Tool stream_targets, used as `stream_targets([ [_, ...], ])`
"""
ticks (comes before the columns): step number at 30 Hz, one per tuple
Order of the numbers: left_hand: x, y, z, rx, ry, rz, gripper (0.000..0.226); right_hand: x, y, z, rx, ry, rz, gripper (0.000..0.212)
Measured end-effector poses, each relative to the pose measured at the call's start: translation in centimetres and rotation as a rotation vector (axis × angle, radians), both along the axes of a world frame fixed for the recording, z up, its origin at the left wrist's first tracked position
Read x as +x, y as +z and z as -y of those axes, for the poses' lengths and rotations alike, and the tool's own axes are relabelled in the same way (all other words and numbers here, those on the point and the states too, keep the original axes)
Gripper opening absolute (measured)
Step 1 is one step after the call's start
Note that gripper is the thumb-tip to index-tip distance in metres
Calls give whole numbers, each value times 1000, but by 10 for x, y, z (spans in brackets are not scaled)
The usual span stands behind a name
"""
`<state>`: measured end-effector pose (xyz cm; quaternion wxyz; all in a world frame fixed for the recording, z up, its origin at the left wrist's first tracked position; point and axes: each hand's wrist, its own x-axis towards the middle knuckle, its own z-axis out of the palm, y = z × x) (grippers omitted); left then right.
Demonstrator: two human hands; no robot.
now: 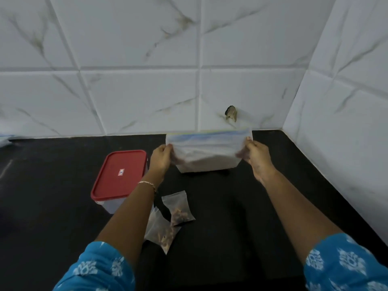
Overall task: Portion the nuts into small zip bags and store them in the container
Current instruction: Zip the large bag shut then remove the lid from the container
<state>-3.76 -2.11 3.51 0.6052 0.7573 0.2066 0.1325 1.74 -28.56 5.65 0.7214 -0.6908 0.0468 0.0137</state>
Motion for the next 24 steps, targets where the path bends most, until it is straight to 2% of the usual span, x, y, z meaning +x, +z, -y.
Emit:
stream_targets([
  [4,-24,-25,5,261,0,-126,32,-20,-39,16,-418,11,7,29],
  [7,-39,-26,17,446,-23,-128,17,-34,-54,22,-680,18,77,27],
  [10,-47,-29,31,698,-55,-166,59,-42,-59,19,-805,48,176,23],
  [12,-52,-29,37,965,-71,-154,84,-45,-61,17,-918,120,296,52],
  [14,-51,-29,41,1157,-229,-77,96,-47,-58,13,-1059,217,399,86],
  [16,-46,-30,45,1296,-452,-75,102,-50,-54,7,-1189,310,437,106],
  [18,-39,-33,47,1362,-589,-199,111,-50,-54,2,-1398,368,462,115],
  [21,-35,-38,45,1321,-595,-301,101,-51,-57,-2,-1627,315,524,113],
  [24,-37,-39,39,1297,-594,-285,67,-53,-62,-5,-1725,224,594,100],
])
